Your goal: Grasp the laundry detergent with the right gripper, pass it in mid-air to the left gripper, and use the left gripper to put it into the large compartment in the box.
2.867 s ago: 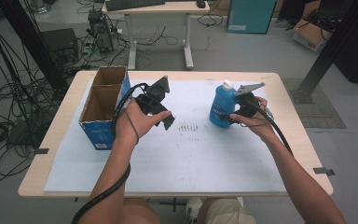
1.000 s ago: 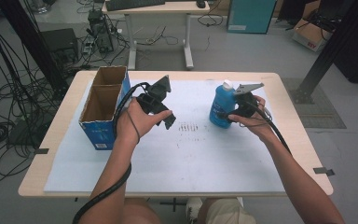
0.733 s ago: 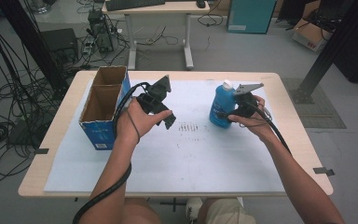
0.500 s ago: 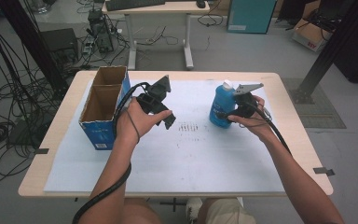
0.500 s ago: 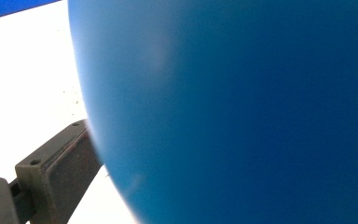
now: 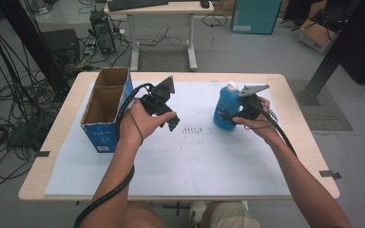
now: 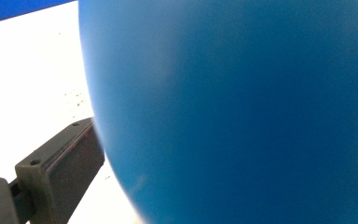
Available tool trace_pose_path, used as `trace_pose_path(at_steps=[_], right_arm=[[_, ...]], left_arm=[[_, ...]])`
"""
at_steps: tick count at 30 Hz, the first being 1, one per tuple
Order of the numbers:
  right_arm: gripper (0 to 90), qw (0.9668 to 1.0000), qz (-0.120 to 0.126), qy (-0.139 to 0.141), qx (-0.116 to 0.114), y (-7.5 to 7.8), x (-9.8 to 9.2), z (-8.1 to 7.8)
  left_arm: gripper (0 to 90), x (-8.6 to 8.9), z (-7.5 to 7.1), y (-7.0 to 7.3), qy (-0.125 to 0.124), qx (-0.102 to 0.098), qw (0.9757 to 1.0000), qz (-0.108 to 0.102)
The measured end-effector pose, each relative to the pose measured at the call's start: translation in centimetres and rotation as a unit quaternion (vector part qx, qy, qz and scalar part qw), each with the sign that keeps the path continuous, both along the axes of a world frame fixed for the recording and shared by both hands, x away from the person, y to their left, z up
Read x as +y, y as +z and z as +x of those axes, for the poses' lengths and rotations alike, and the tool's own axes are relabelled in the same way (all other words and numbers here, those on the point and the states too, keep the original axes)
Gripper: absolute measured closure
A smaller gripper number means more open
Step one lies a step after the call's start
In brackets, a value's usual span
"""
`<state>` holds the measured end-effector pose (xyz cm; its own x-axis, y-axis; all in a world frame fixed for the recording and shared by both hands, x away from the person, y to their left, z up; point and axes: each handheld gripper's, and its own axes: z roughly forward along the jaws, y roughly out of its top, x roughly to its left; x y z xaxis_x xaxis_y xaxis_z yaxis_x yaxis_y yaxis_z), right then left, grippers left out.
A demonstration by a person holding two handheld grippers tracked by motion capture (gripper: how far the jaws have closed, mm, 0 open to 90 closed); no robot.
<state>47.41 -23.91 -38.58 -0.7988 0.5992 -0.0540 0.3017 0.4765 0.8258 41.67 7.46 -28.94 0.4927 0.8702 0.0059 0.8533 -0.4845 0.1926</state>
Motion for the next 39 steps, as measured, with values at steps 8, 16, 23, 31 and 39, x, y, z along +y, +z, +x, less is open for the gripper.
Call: trace_pose_path(at_steps=[8,16,23,31,39], right_arm=[[2.3,1.0,0.0,0.001,-0.002,-0.01,0.02,0.01],[2.3,1.0,0.0,0.002,-0.002,-0.07,0.09,0.01],[2.3,1.0,0.002,0.001,-0.002,-0.05,0.06,0.0],[2.3,1.0,0.003,0.0,-0.003,-0.06,0.04,0.02],[2.4,1.0,0.002,0.002,-0.004,-0.07,0.07,0.05]], left_arm=[[5.5,0.06,0.07,0.01,-0.003,0.0,1.0,0.002],[5.5,0.11,0.05,0.03,-0.002,-0.001,1.0,0.0],[5.5,0.1,0.06,0.06,-0.002,0.0,1.0,0.0],[5.5,0.11,0.06,-0.02,-0.002,0.0,1.0,0.001],[5.5,0.17,0.04,-0.01,-0.001,0.0,1.0,0.002]])
